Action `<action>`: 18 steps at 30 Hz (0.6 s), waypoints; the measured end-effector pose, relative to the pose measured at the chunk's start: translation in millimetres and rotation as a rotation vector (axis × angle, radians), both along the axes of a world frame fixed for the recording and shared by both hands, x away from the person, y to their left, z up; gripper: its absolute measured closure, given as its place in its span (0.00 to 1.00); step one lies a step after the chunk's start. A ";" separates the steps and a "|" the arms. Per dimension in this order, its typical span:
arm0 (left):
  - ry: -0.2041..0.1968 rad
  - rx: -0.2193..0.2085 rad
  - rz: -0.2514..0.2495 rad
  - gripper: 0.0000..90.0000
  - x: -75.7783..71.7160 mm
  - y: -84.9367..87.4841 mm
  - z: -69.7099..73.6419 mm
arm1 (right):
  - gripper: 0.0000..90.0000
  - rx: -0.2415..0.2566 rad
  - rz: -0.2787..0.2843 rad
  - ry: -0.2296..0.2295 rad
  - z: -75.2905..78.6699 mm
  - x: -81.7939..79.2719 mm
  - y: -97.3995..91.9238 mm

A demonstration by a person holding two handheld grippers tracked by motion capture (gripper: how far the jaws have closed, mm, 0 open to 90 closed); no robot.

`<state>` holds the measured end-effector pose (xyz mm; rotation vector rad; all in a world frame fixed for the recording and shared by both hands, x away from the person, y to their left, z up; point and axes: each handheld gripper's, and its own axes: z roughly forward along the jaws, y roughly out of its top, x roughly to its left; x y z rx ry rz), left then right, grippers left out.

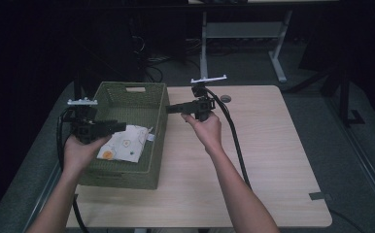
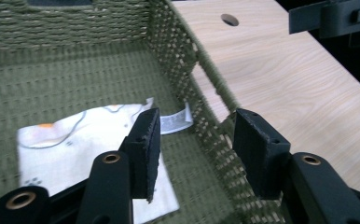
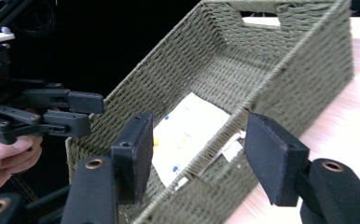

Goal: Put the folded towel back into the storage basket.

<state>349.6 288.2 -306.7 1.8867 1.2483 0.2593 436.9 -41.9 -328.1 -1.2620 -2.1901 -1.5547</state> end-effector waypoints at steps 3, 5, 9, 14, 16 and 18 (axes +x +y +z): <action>-0.006 -0.002 -0.007 0.56 -1.6 -8.6 1.2 | 0.45 0.001 -0.009 -0.003 -0.9 -1.0 -10.3; -0.008 -0.006 -0.007 0.55 -2.8 -14.1 1.9 | 0.45 0.007 -0.016 -0.001 -0.9 -1.8 -17.3; -0.014 -0.009 -0.012 0.54 -5.1 -23.6 4.0 | 0.43 0.016 -0.019 -0.001 -2.2 -2.8 -29.0; -0.014 -0.005 -0.019 0.51 -5.6 -35.0 4.7 | 0.42 0.025 -0.024 0.010 -5.1 -3.2 -42.0; -0.015 -0.007 -0.021 0.51 -5.6 -38.3 4.7 | 0.42 0.028 -0.027 0.012 -5.5 -3.5 -46.0; -0.012 -0.003 -0.025 0.51 -5.6 -41.8 4.7 | 0.41 0.032 -0.028 0.012 -5.7 -3.6 -50.1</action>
